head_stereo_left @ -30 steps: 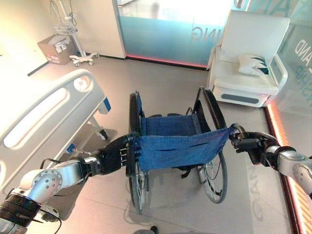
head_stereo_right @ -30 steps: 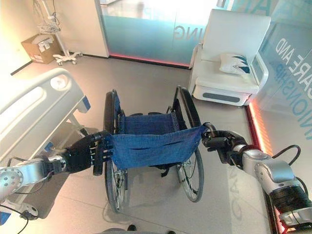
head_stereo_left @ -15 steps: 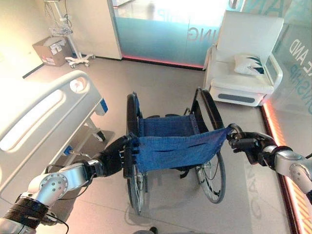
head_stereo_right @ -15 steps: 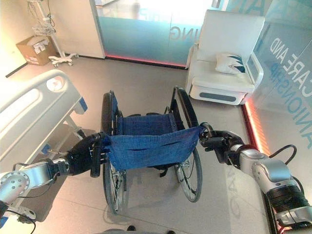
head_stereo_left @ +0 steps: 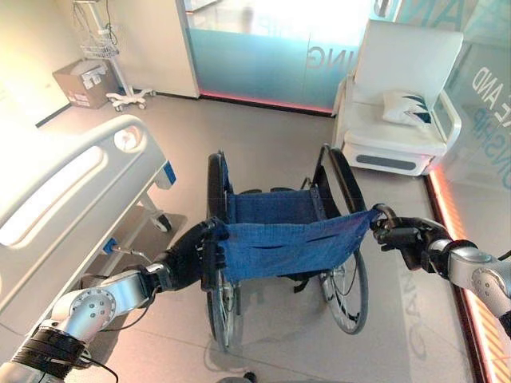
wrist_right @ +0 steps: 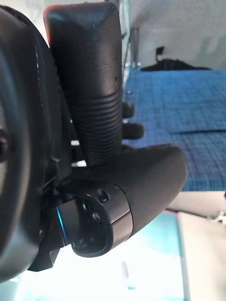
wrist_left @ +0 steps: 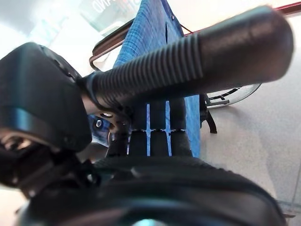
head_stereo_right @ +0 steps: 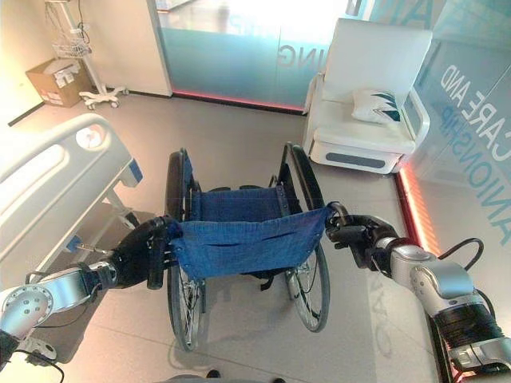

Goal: Push the wheelchair next to the bed

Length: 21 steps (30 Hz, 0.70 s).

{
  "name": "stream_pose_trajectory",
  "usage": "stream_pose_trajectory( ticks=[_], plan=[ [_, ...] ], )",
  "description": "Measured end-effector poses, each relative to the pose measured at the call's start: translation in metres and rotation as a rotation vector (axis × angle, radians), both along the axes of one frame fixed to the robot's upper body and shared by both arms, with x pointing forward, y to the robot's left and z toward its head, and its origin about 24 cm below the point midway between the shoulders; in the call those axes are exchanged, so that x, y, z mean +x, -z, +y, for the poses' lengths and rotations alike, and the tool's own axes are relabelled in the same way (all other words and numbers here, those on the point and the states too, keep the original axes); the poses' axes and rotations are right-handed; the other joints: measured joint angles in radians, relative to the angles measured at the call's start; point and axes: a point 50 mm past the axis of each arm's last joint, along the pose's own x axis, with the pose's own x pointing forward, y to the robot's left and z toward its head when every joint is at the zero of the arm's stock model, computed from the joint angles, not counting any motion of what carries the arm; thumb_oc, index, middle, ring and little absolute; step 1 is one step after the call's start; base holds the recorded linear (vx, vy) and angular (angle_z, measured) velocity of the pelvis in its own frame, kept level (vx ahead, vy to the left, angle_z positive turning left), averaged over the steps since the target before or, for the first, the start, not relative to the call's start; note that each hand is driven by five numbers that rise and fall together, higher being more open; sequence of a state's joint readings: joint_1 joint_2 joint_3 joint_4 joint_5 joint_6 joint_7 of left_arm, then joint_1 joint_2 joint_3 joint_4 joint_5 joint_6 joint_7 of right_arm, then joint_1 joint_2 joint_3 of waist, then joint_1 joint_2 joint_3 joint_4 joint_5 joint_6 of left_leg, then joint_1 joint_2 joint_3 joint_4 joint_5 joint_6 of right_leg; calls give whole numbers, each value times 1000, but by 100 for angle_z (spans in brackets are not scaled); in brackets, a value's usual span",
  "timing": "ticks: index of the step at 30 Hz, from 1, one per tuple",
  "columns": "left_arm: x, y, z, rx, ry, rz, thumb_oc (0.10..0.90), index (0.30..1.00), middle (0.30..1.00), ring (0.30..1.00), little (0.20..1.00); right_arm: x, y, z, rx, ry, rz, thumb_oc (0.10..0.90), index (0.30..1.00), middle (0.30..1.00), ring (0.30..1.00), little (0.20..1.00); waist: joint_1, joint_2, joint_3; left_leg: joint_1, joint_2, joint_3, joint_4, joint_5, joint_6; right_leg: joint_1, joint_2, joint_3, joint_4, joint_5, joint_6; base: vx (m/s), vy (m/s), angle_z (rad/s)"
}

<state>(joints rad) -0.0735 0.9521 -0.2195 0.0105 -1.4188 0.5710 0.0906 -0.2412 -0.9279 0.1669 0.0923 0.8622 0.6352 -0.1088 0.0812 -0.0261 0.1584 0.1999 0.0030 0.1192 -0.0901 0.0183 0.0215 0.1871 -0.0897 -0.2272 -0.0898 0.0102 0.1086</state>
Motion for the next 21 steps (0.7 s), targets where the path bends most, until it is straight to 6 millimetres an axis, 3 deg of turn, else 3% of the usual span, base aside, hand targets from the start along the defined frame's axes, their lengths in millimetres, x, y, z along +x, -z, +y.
stream_pose_trajectory(
  ticks=[4,6,7,9,10,11,13,14,15,17,18,20,21],
  plan=[
    [1,-1,0,-2,-12,-9,400,300,300,300,300,0,1,1,1,-2,6,400,300,300,300,300,7,-8,4,0,6,3,8,0,-1,1,4,-1,0,-3,-4,14,-156,-2],
    [1,-1,2,0,-35,-15,400,300,300,300,300,4,1,4,-6,-16,17,400,300,300,300,300,12,-16,11,-8,13,22,43,-10,-16,-5,5,1,19,-19,-23,21,-165,-10],
    [1,-1,5,2,-58,-21,400,300,300,300,300,8,2,9,-9,-33,28,400,300,300,300,300,17,-27,25,-16,19,27,92,-28,-42,-7,4,7,46,-41,-31,24,-176,-13],
    [1,-4,9,3,-97,-45,400,300,300,300,300,13,5,17,9,-47,30,400,300,300,300,300,29,-50,52,-55,34,23,214,-62,-93,-30,4,8,126,-88,-62,44,-179,-21],
    [4,-8,13,1,-135,-67,400,300,300,300,300,16,7,22,30,-56,26,400,300,300,300,300,59,-81,76,-139,37,8,399,-69,-104,-57,-10,39,186,-119,-67,89,-129,-29],
    [4,-7,13,-3,-143,-68,400,300,300,300,300,16,7,23,30,-59,26,400,300,300,300,300,67,-81,77,-164,40,4,448,-69,-104,-61,-5,39,195,-121,-70,112,-102,-38],
    [3,-5,16,-17,-181,-67,400,300,300,300,300,19,4,28,23,-83,13,400,300,300,300,300,81,-58,94,-271,66,-9,685,-67,-107,-62,20,78,233,-135,-88,259,18,-24],
    [0,-4,17,-30,-198,-69,400,300,300,300,300,21,2,31,0,-98,-6,400,300,300,300,300,79,-49,107,-309,52,-41,741,-93,-131,-48,32,97,231,-131,-92,313,56,-16],
    [-1,-4,17,-43,-208,-73,400,300,300,300,300,21,0,32,-18,-108,-16,400,300,300,300,300,81,-51,111,-302,35,-58,673,-101,-132,-52,29,109,231,-132,-93,341,95,-9],
    [-1,-7,12,-61,-190,-93,400,300,300,300,300,22,-9,26,-33,-101,-43,400,300,300,300,300,78,-25,130,-281,18,-55,380,-94,-133,-51,35,118,231,-132,-94,379,127,-3],
    [-1,-6,9,-74,-185,-96,400,300,300,300,300,22,-11,24,-37,-96,-49,400,300,300,300,300,77,-15,135,-268,20,-55,312,-90,-139,-50,36,121,233,-132,-94,361,130,-2],
    [-1,-5,-1,-122,-151,-110,400,300,300,300,300,23,-22,13,-51,-66,-82,400,300,300,300,300,75,36,159,-245,52,-71,157,-62,-185,-40,46,164,229,-134,-91,376,156,-25],
    [-1,-4,-3,-135,-141,-113,400,300,300,300,300,23,-25,11,-57,-61,-91,400,300,300,300,300,76,44,162,-245,57,-72,154,-60,-194,-46,43,180,224,-137,-86,396,210,-53]
  ],
)
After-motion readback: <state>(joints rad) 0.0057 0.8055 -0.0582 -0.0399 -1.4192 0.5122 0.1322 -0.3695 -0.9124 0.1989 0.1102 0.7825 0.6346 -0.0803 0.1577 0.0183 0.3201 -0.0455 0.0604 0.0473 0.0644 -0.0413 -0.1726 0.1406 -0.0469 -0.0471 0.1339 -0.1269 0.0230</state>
